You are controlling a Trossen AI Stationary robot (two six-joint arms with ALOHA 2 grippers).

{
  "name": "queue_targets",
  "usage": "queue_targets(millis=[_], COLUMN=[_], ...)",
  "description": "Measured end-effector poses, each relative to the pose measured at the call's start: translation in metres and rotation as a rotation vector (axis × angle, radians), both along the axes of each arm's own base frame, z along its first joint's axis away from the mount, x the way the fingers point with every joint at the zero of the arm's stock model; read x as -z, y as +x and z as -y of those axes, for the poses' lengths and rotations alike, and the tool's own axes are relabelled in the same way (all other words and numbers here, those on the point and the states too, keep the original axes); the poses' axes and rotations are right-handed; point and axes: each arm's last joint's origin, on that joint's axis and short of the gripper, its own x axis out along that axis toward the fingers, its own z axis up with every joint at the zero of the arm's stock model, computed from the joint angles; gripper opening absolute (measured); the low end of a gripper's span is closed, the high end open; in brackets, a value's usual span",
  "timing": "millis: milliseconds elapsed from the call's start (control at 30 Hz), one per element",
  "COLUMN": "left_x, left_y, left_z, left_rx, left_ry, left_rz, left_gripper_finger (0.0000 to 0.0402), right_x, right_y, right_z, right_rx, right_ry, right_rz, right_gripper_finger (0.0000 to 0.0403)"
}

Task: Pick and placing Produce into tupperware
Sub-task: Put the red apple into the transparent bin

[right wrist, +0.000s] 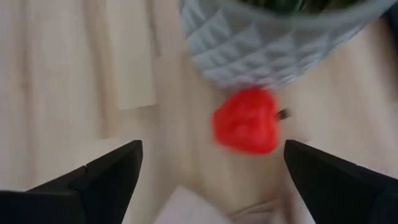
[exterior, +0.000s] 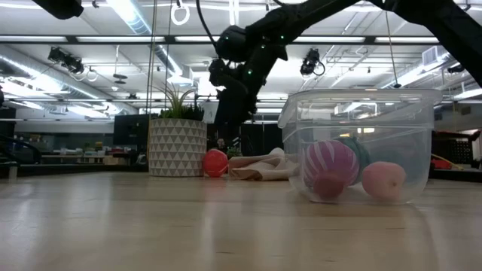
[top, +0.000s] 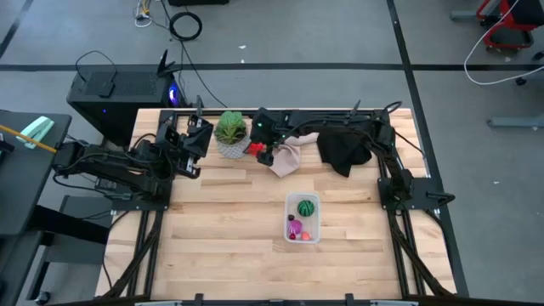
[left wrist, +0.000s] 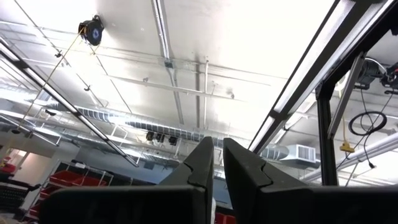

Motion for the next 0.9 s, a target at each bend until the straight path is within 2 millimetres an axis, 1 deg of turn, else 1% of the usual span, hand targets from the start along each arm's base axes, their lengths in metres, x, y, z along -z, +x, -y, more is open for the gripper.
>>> queue_targets(millis=[67, 133, 300, 433, 567, 900], left_x=[0.000, 0.000, 0.001, 0.001, 0.002, 0.002], left_y=[0.000, 0.000, 0.001, 0.002, 0.002, 0.003], left_z=[0.000, 0.000, 0.000, 0.000, 0.000, 0.000], left_rx=[0.000, -0.001, -0.001, 0.000, 0.000, 0.002], left_ry=[0.000, 0.001, 0.001, 0.001, 0.002, 0.000], left_rz=[-0.001, -0.001, -0.010, -0.024, -0.032, -0.035], left_gripper_finger=[0.0042, 0.0040, 0.0035, 0.0037, 0.0041, 0.0033], right_x=[-0.003, -0.005, 0.011, 0.018, 0.031, 0.047], right_y=[0.004, 0.005, 0.011, 0.013, 0.014, 0.018], right_z=[-0.003, -0.005, -0.004, 0.001, 0.007, 0.010], right_rx=[-0.010, -0.005, 0.006, 0.019, 0.044, 0.053], right_ry=[-0.091, -0.117, -0.133, -0.145, -0.137, -0.138], right_rz=[0.015, 0.026, -0.003, -0.005, -0.036, -0.052], right_gripper_finger=[0.0393, 0.0386, 0.0374, 0.0373, 0.0373, 0.0374])
